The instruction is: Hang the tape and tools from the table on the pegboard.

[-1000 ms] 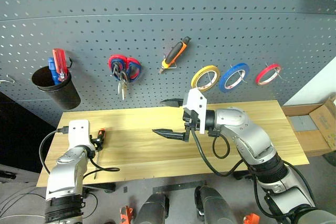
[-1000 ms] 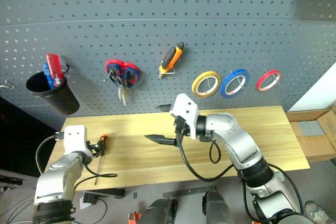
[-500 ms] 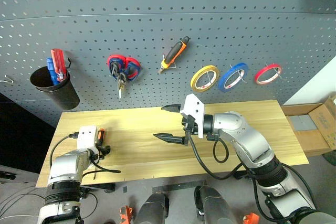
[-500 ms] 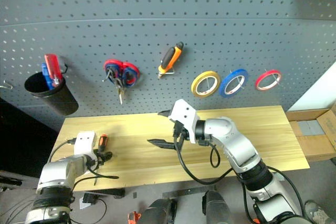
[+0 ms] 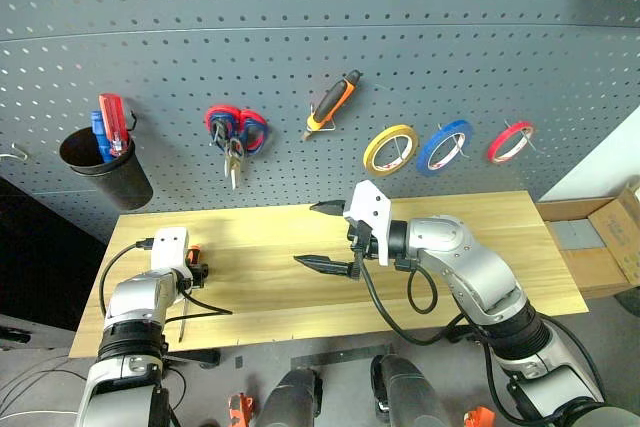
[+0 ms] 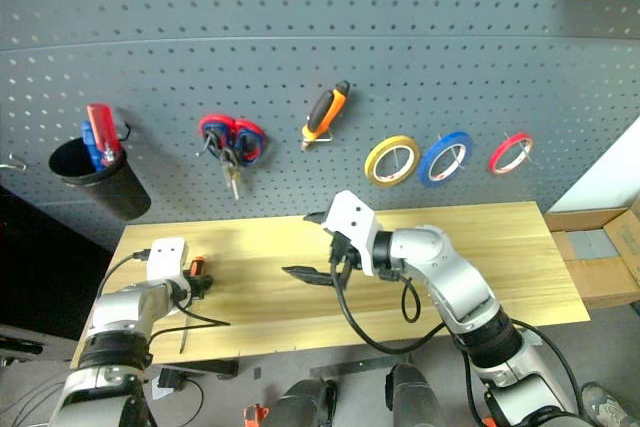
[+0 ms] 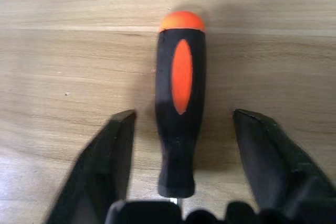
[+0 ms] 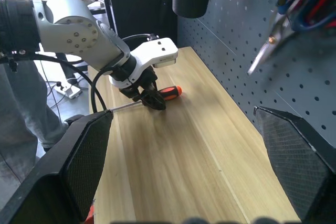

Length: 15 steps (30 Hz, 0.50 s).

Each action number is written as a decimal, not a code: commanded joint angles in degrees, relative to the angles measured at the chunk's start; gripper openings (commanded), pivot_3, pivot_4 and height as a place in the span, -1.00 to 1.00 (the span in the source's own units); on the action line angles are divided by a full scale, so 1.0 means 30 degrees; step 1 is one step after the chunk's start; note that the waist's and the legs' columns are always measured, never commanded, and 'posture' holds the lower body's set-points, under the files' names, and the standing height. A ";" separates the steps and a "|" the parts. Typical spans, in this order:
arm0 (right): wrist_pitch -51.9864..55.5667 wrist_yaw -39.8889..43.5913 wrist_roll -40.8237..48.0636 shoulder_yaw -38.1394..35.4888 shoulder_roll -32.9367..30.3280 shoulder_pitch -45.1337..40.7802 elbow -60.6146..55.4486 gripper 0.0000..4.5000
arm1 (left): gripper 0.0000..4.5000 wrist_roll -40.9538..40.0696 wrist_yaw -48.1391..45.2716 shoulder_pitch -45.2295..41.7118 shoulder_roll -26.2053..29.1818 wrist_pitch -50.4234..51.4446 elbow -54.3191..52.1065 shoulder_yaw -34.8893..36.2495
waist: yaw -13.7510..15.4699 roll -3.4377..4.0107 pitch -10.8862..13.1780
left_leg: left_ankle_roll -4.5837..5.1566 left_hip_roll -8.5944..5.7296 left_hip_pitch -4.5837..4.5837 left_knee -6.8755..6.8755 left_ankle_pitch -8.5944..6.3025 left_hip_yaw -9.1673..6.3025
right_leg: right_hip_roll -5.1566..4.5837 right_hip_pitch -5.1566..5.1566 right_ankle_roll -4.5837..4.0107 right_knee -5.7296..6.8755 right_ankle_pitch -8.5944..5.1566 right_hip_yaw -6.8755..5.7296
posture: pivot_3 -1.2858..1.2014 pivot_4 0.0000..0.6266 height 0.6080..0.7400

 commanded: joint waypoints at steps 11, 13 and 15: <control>-0.1059 0.2032 0.2306 -0.1551 0.0641 -0.0814 -0.0071 1.00 | -0.75 -0.1920 -0.1598 0.6318 0.0048 0.0261 -1.4337 0.1566 | 0.0146 -0.0040 -0.0022 | -0.0007 0.0013 -0.0070 -0.0007 -0.0001 -0.0012 | 0.0007 -0.0049 -0.0007 -0.0017 0.0004 -0.0008 | 0.06 -0.46 1.00; -0.1213 0.2691 0.2784 -0.1600 0.0742 -0.0968 -0.0161 1.00 | -0.75 -0.2520 -0.1692 0.6818 -0.0614 -0.1848 -1.6163 0.2484 | 0.0397 -0.0042 -0.0065 | -0.0011 0.0015 -0.0076 0.0006 0.0000 -0.0016 | 0.0006 -0.0044 -0.0037 -0.0025 0.0022 -0.0022 | 0.08 -0.51 1.00; -0.1553 0.3052 0.2825 -0.1456 0.0874 -0.1267 -0.0049 1.00 | -0.75 -0.2967 -0.1759 0.7118 -0.1051 -0.3045 -1.7335 0.3139 | 0.0562 -0.0051 -0.0201 | -0.0011 0.0013 -0.0072 0.0013 0.0000 -0.0009 | 0.0006 -0.0037 -0.0046 -0.0037 0.0027 -0.0024 | 0.09 -0.55 1.00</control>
